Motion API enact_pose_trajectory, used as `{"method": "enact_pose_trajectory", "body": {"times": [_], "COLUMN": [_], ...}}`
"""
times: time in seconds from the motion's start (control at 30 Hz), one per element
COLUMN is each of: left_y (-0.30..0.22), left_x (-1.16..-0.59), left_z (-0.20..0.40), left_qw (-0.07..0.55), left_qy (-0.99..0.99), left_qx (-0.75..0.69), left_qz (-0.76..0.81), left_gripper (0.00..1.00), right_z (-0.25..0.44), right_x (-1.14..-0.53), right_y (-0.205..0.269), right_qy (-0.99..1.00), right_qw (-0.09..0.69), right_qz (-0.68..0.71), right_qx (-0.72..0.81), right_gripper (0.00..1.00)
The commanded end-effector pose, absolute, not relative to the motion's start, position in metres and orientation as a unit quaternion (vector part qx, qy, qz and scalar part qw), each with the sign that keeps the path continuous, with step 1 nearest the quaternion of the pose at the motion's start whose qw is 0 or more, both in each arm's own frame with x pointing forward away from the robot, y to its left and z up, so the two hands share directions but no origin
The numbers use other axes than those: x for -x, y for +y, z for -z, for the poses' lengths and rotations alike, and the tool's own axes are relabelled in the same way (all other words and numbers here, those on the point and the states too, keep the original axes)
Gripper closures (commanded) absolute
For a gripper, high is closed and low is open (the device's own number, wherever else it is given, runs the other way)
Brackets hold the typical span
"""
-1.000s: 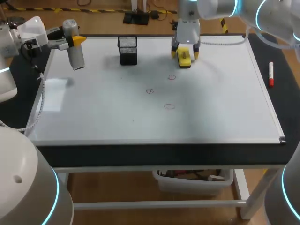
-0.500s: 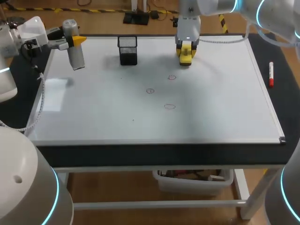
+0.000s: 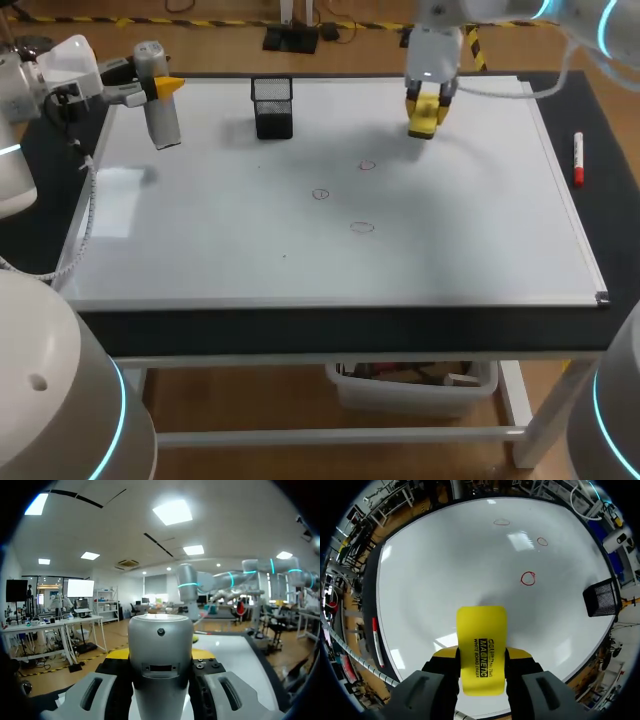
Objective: Pick up the inspection probe, press it on each red-marked spot on the whiteboard one by one, put down the probe, pick up the eraser, and wipe off all the red marks.
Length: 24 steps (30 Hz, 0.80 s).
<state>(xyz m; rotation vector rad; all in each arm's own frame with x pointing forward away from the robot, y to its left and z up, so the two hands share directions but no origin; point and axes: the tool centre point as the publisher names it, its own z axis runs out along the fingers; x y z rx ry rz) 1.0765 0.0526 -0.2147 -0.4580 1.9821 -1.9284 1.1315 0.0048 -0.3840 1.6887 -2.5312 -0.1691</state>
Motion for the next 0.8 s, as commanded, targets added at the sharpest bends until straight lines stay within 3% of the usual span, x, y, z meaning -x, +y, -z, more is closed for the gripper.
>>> {"method": "enact_pose_trajectory", "body": {"times": [0.03,0.8], "left_y": [0.053,0.053], "left_x": [-1.076,-1.076], "left_z": [0.215,0.215], "left_qw": [0.169,0.169], "left_qy": [0.696,0.696], "left_qx": [0.16,0.16], "left_qz": [0.679,0.679], "left_gripper": [1.0,1.0], "right_z": [0.369,0.371], "right_x": [-1.096,-1.056], "right_y": [-0.022,-0.101], "right_qy": [-0.838,-0.879], "right_qw": [0.011,0.013], "right_qz": [0.022,0.017], "right_qx": [-0.545,-0.476], "right_gripper": [1.0,1.0]}}
